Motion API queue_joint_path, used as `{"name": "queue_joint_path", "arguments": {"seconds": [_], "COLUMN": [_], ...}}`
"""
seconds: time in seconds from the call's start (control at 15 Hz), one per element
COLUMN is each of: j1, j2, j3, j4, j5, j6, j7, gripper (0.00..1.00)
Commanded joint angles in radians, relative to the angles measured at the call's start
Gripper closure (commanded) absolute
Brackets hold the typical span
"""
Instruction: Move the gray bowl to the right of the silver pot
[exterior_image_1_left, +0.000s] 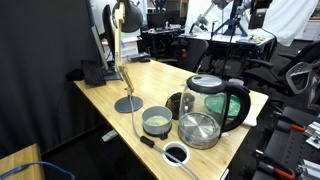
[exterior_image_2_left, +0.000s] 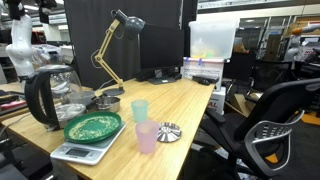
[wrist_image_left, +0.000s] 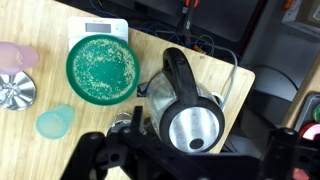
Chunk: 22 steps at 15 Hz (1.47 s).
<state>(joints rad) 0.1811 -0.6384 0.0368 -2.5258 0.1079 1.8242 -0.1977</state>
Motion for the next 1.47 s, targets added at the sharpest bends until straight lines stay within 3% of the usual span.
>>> {"name": "queue_joint_path", "arguments": {"seconds": [0.0, 0.4, 0.47, 1.07, 1.4], "j1": [0.015, 0.068, 0.075, 0.076, 0.095], "j2": [0.107, 0.32, 0.277, 0.287, 0.373], "j3": [0.049, 0.159, 0.148, 0.149, 0.157], "j4": [0.029, 0.098, 0.065, 0.068, 0.094], "j5": [0.006, -0.029, -0.006, -0.007, 0.03], "j6": [0.113, 0.334, 0.314, 0.321, 0.437], "j7": [0.022, 0.09, 0.075, 0.08, 0.063], "gripper": [0.0, 0.0, 0.0, 0.0, 0.0]}}
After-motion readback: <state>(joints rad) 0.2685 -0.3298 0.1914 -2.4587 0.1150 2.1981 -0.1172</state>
